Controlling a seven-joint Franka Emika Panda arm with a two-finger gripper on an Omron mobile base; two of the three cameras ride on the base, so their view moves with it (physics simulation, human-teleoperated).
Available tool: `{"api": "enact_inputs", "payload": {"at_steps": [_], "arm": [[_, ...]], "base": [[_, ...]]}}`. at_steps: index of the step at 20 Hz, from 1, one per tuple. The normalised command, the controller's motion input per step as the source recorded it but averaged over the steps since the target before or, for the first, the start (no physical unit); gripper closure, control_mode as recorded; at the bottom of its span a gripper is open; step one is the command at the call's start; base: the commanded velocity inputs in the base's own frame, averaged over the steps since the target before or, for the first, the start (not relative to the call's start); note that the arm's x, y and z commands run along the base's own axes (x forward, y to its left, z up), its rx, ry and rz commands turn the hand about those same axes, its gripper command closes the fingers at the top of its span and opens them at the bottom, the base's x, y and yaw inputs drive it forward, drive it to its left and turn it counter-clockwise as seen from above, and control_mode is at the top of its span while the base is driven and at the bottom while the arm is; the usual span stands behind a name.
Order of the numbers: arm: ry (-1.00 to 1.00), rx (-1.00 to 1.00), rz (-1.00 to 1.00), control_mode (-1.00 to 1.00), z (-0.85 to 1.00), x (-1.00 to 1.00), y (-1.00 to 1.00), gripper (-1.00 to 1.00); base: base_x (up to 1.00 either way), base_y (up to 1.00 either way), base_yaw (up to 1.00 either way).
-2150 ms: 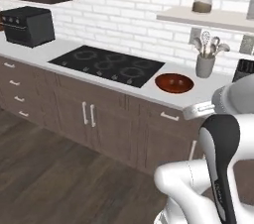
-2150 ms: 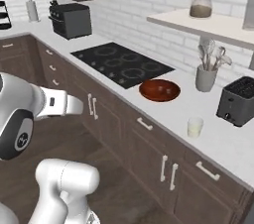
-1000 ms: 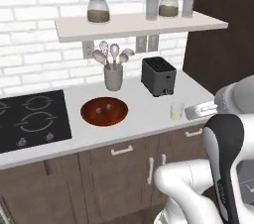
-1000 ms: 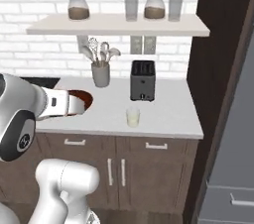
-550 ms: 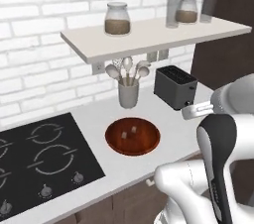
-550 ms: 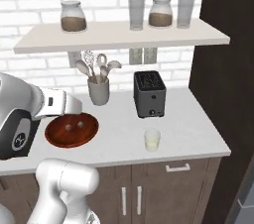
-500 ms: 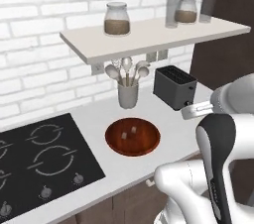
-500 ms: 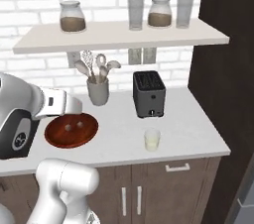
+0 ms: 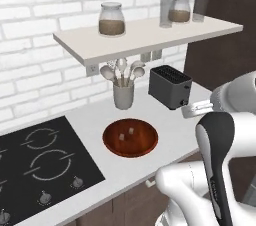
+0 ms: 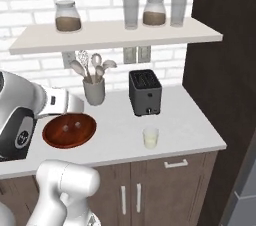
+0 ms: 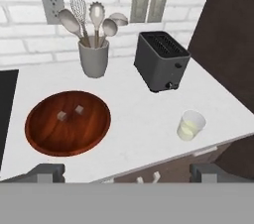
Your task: Grab a lemon wedge from the fridge and one ice cube from the ice bowl, and put them in the glass of lemonade.
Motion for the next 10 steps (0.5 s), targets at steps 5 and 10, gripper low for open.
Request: {"api": "enact_inputs", "payload": {"at_steps": [5, 10], "arm": [[0.00, 0.00, -0.01, -1.00, -0.12, 0.36, 0.45, -1.00], [0.06, 0.00, 0.06, -1.00, -0.23, 0.25, 0.65, -1.00]], "base": [[0.00, 0.00, 0.00], [0.00, 0.00, 0.00]]}}
